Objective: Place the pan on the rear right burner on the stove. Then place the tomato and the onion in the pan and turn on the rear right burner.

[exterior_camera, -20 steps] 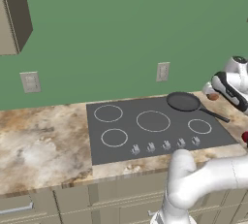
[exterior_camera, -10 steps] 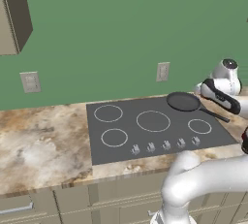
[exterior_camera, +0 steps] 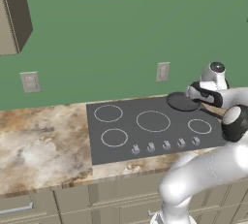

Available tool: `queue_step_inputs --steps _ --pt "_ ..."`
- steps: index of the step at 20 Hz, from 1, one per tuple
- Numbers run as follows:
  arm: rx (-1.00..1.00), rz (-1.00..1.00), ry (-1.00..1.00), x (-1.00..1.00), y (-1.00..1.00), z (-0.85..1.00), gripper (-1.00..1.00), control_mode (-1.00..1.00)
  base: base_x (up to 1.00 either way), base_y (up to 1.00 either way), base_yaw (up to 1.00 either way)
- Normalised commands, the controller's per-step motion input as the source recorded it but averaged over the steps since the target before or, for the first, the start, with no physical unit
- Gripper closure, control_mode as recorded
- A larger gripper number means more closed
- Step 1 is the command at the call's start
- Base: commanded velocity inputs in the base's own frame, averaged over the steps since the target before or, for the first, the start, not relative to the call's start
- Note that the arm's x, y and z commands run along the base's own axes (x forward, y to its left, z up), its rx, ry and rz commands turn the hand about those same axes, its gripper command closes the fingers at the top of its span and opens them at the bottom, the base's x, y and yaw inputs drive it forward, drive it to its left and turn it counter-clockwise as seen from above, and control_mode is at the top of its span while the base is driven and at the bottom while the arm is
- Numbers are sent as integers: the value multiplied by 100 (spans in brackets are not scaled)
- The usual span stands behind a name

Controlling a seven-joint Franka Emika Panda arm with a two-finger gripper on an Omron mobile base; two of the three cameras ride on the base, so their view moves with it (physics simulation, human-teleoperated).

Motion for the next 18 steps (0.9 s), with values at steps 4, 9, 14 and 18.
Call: queue_step_inputs --steps 4,9,14,18 --pt "-1 0 0 0 4 -9 100 -100 0 0 0" --pt "0 0 1 20 0 -12 100 -100 0 0 0" --pt "0 0 0 33 7 0 100 -100 0 0 0" --pt "0 0 0 13 9 0 100 -100 0 0 0"
